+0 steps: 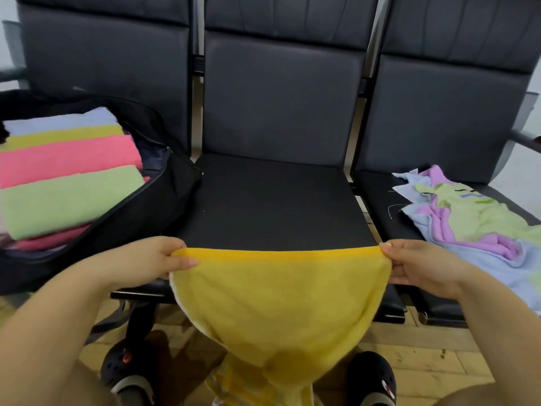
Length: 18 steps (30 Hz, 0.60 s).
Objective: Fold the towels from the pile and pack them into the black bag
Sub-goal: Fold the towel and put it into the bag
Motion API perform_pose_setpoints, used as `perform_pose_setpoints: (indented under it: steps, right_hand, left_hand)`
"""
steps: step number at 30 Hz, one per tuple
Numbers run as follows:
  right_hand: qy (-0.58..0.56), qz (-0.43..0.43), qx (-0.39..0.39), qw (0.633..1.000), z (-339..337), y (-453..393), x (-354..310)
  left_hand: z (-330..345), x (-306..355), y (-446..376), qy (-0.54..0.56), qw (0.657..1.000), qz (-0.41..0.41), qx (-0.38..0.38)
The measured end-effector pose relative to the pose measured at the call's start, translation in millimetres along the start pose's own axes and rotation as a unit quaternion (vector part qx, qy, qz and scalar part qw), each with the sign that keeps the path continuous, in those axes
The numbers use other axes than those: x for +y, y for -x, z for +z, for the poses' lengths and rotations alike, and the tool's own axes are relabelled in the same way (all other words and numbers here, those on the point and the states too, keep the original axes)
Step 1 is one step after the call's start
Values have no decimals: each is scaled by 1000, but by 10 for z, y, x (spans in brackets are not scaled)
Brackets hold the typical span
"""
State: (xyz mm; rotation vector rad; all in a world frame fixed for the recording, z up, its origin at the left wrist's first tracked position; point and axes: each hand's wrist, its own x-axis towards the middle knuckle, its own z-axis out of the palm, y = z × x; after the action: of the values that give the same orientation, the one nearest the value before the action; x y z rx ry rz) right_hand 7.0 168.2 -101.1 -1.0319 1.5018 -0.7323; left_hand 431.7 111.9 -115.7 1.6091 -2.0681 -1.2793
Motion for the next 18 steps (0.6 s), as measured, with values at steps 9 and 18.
perform_pose_setpoints:
  steps: [9,18]
  right_hand:
    - [-72,-82,-44,993,-232,385,-271]
    - [296,-94,243,919,-95,-22,-226]
  left_hand:
    - [-269,99,126,447,878,85,-146]
    - [-14,238,-305,-40,976,-15,214]
